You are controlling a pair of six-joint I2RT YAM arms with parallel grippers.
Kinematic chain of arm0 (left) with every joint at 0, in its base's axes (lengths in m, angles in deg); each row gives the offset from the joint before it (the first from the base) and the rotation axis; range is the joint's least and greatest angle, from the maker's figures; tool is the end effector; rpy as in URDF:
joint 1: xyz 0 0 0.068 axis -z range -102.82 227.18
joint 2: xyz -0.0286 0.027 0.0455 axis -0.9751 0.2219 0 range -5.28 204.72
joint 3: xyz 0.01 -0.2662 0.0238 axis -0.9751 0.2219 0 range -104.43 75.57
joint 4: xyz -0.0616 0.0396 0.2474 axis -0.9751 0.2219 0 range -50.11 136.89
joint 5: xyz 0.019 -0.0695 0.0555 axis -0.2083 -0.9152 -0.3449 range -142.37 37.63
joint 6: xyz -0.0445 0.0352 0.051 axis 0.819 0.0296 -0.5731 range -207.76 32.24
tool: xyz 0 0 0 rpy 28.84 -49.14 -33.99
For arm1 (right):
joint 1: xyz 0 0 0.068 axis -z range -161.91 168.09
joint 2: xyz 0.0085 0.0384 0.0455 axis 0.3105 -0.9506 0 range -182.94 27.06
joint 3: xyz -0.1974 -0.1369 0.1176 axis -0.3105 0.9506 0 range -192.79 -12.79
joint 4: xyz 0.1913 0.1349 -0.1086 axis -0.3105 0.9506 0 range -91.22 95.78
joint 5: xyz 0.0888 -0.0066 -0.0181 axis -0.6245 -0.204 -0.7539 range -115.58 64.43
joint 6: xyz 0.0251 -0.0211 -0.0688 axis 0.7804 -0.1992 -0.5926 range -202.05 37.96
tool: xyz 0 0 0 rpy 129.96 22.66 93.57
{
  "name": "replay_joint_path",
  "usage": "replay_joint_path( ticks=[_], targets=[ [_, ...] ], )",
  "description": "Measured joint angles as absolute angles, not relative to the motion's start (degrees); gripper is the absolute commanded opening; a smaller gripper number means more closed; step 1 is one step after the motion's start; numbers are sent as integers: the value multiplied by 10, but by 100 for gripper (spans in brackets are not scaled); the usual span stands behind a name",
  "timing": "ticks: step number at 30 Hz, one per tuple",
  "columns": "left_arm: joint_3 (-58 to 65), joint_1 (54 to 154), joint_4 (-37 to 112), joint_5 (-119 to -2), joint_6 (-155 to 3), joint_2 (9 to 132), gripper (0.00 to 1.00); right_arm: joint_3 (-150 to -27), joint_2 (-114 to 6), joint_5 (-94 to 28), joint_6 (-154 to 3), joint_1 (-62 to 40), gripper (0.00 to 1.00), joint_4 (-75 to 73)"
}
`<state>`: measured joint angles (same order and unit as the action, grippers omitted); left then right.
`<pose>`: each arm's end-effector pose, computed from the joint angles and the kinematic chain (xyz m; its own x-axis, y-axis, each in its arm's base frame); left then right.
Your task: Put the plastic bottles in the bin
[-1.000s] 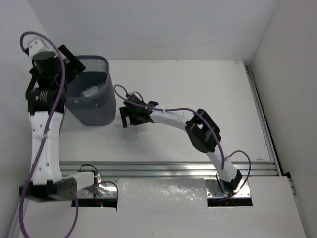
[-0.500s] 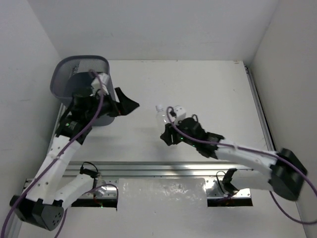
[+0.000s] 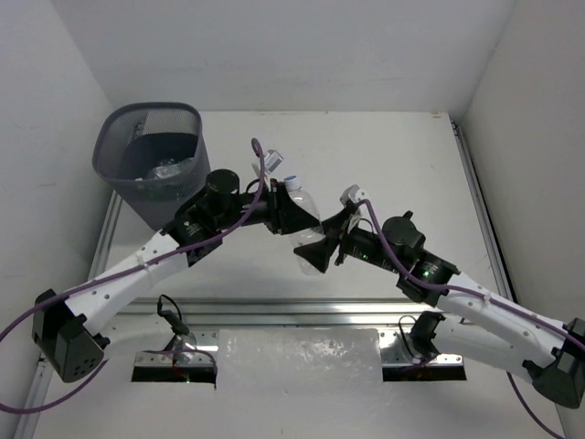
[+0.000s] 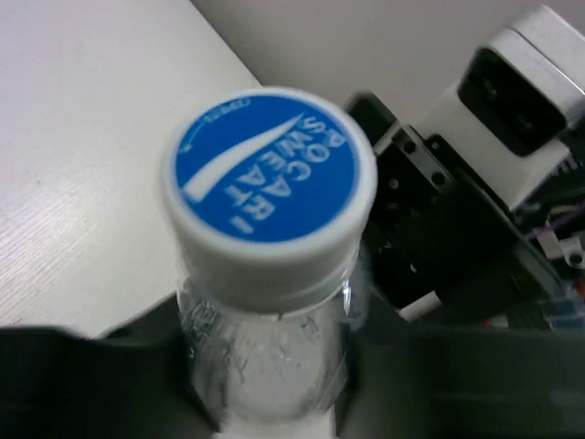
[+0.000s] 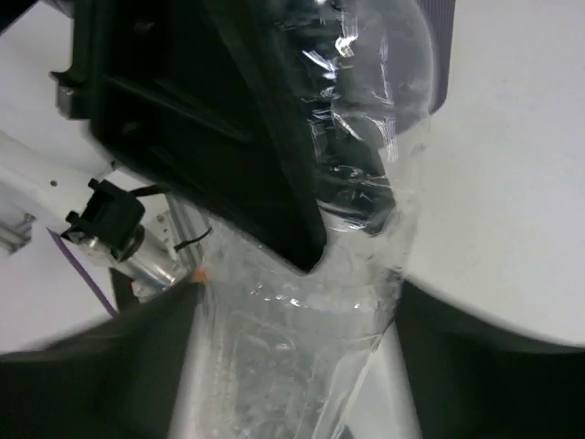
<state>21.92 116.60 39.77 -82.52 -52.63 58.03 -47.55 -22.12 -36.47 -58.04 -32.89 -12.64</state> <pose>0.1957 -0.2029 0.3415 -0.6409 -0.1173 -0.7586 0.6883 0.3497 -0.6356 0.1397 0.1918 0.2999 -0.3888 0.1546 -0.9083 -0.7921 0.4474 0.4152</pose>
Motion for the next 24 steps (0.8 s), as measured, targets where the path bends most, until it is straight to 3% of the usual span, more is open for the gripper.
replay_joint_path(
  ticks=[4, 9, 13, 18, 19, 20, 22, 24],
  targets=[
    [130, 1183, 493, -731, -544, 615, 0, -474, -187, -333, -581, -325, 99, -105],
    [-77, 1166, 661, -441, -579, 640, 0, -472, -107, -193, -578, -328, 99, -11],
    [-227, 1042, 755, -266, -607, 653, 0, -471, -77, -113, -576, -327, 99, 64],
    [-313, 901, 819, -137, -635, 707, 16, -470, -76, -67, -577, -327, 99, 129],
    [-318, 875, 827, -133, -640, 722, 26, -470, -77, -63, -577, -327, 99, 140],
    [-322, 844, 833, -132, -644, 734, 55, -470, -77, -60, -577, -327, 99, 148],
    [-328, 789, 843, -137, -654, 768, 98, -470, -77, -56, -579, -327, 99, 167],
    [-330, 751, 857, -146, -654, 816, 100, -470, -77, -53, -579, -327, 99, 188]
  ],
)
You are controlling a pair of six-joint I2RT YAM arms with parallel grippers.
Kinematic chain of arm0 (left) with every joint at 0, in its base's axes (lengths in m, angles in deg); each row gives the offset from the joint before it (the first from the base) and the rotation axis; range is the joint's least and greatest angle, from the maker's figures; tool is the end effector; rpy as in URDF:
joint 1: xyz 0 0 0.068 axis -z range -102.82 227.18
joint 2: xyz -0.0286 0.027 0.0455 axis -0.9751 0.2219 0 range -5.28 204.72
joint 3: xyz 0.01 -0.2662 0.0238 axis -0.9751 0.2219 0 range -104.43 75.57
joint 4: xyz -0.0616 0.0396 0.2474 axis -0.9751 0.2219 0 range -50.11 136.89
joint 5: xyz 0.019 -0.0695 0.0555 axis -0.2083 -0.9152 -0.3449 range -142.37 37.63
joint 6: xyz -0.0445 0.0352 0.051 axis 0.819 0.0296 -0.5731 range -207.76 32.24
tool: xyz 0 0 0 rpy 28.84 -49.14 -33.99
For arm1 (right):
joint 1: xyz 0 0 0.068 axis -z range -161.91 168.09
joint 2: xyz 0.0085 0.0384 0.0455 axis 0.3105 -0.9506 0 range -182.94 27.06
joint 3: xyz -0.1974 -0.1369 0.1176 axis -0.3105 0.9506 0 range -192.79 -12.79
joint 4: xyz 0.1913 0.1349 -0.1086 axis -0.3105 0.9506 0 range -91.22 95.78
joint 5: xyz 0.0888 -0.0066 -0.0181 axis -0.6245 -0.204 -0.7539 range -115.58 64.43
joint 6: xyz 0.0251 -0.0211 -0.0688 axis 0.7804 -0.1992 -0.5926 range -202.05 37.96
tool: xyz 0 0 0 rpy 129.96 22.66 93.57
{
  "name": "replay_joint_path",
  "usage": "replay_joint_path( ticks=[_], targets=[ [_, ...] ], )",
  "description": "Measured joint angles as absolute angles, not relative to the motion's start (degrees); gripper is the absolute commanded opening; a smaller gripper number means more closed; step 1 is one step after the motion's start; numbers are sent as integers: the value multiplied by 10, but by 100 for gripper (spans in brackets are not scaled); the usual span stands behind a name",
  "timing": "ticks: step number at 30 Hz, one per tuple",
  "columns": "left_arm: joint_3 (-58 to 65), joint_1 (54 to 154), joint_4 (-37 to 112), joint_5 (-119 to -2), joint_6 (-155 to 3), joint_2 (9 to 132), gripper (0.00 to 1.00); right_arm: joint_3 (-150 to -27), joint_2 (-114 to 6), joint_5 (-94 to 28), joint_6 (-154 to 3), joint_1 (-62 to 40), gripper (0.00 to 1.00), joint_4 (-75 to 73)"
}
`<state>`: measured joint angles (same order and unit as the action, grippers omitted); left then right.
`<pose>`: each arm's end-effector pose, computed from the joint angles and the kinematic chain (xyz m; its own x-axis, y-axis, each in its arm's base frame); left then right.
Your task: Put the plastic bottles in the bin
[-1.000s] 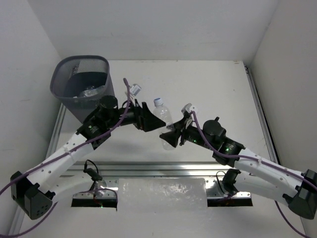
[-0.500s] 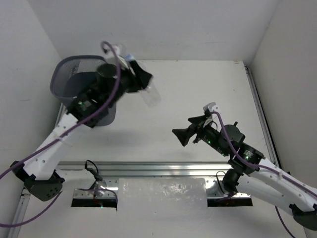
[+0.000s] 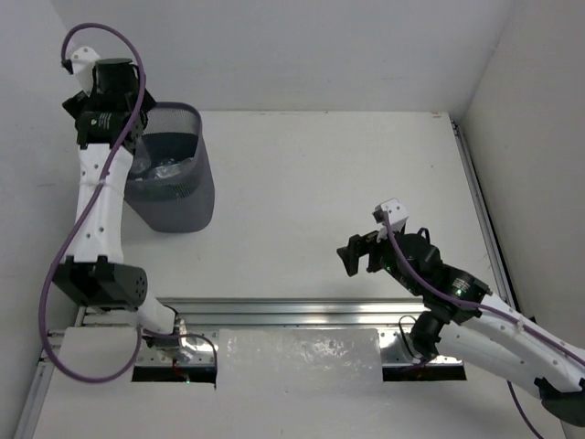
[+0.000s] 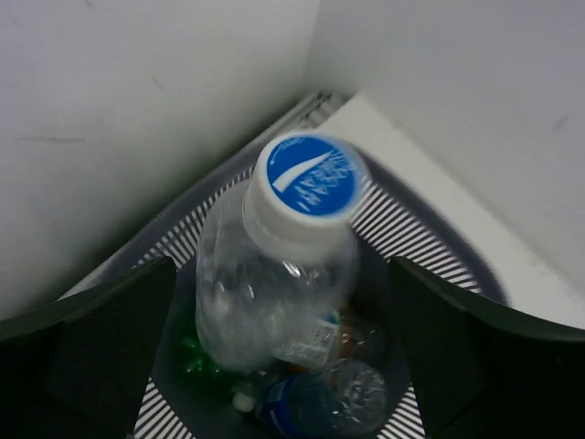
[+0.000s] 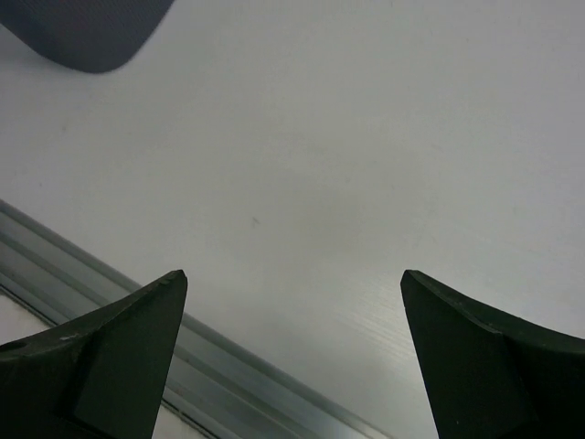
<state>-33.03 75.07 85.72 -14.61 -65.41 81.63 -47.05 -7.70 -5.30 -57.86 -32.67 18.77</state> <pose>0.3206 0.0514 0.4653 -0.1546 -0.3065 -0.9392 -0.6988 0.7059 -0.1153 0.1284 0.1219 0.2716 -0.4155 0.0987 -0.9042 -0.3847 0.8817 0.2730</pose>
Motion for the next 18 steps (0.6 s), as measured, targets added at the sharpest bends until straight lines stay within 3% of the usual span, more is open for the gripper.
replay_joint_path(
  ticks=[4, 8, 18],
  targets=[
    [-323, 739, 889, -211, -661, 852, 100, -487, -72, -46, -574, -327, 99, 246],
    [-288, 762, 886, -279, -683, 789, 100, -543, -62, -6, -558, -327, 99, 328],
    [61, 809, 805, -502, -692, 299, 100, -669, -6, 91, -534, -327, 99, 519]
  ],
)
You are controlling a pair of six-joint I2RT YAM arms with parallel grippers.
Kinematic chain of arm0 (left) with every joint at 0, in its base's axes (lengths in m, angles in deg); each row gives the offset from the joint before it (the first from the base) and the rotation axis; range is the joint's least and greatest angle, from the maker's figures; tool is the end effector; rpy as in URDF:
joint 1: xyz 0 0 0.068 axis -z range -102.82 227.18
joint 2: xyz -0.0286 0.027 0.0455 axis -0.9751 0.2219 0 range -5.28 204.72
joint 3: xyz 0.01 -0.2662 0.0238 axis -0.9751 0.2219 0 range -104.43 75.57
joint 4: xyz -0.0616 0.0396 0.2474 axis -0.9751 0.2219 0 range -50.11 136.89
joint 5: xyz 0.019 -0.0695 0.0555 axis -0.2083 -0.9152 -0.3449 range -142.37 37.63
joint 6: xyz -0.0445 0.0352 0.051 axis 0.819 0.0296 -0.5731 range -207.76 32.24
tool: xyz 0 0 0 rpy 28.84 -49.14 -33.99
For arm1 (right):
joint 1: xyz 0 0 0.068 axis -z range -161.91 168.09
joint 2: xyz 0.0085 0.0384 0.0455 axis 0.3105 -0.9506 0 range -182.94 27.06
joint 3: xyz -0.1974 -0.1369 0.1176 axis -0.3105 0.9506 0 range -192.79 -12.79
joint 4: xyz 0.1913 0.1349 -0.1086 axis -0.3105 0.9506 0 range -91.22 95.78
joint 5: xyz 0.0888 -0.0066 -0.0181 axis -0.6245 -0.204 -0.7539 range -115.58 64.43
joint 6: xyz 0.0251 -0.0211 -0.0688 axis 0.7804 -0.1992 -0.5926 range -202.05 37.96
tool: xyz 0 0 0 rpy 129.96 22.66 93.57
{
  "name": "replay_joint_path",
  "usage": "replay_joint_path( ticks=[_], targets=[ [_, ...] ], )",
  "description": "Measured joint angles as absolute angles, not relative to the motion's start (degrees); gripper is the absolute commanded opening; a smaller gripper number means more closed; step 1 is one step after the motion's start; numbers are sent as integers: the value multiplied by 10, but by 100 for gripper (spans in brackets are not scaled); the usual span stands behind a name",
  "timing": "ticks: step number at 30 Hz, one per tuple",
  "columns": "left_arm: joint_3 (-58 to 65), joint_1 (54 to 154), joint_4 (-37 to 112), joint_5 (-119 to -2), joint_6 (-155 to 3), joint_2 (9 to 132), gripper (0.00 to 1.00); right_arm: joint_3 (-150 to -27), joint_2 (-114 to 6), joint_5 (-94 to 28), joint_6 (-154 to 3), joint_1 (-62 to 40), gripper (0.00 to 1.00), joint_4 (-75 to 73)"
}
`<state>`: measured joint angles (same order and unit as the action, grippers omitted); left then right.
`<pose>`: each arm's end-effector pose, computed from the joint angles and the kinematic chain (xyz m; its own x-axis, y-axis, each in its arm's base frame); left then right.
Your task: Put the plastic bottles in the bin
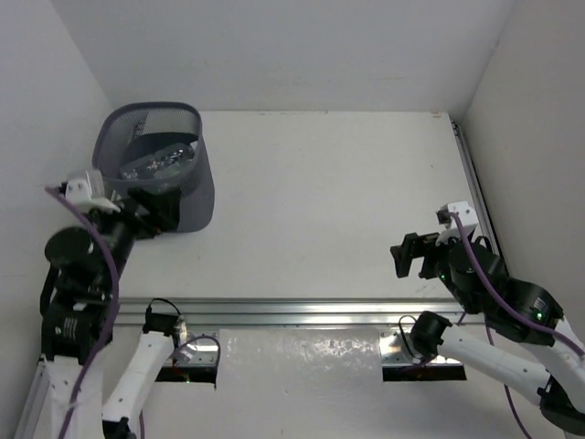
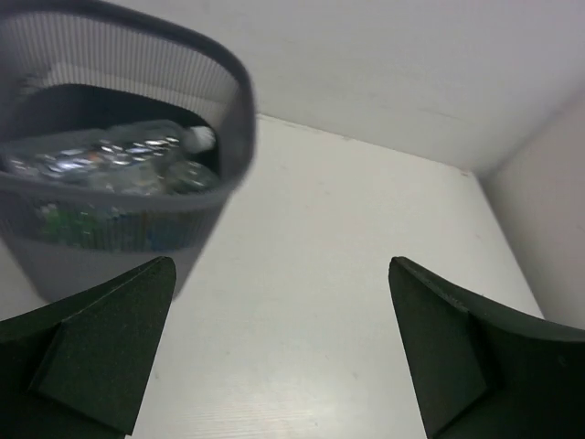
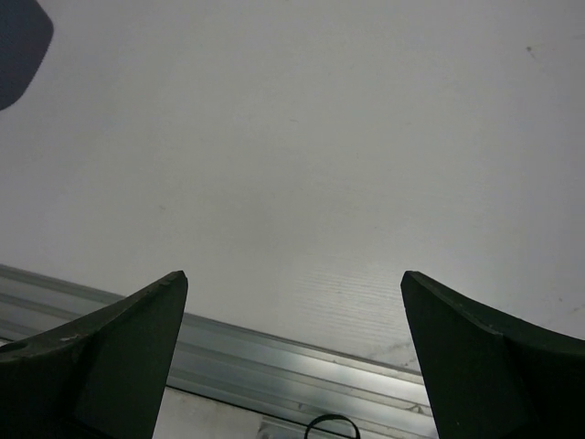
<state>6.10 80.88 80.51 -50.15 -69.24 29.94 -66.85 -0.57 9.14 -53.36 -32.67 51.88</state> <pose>0.1122 -0.0048 0.4325 -0.1133 -0.3107 -0.9437 -0.0105 0.9502 -0.3116 0.0879 0.0496 0.3375 -0.4002 0.1337 -0.9066 -0.1398 0.9688 0.2046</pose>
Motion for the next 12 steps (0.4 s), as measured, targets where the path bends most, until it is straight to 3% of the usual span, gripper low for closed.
replay_joint_path(
  ticks=[6, 12],
  targets=[
    [222, 822, 814, -565, -690, 134, 100, -668, 39, 102, -538, -327, 99, 569],
    [239, 832, 856, -540, -691, 97, 100, -640, 53, 107, -550, -327, 99, 580]
  ],
)
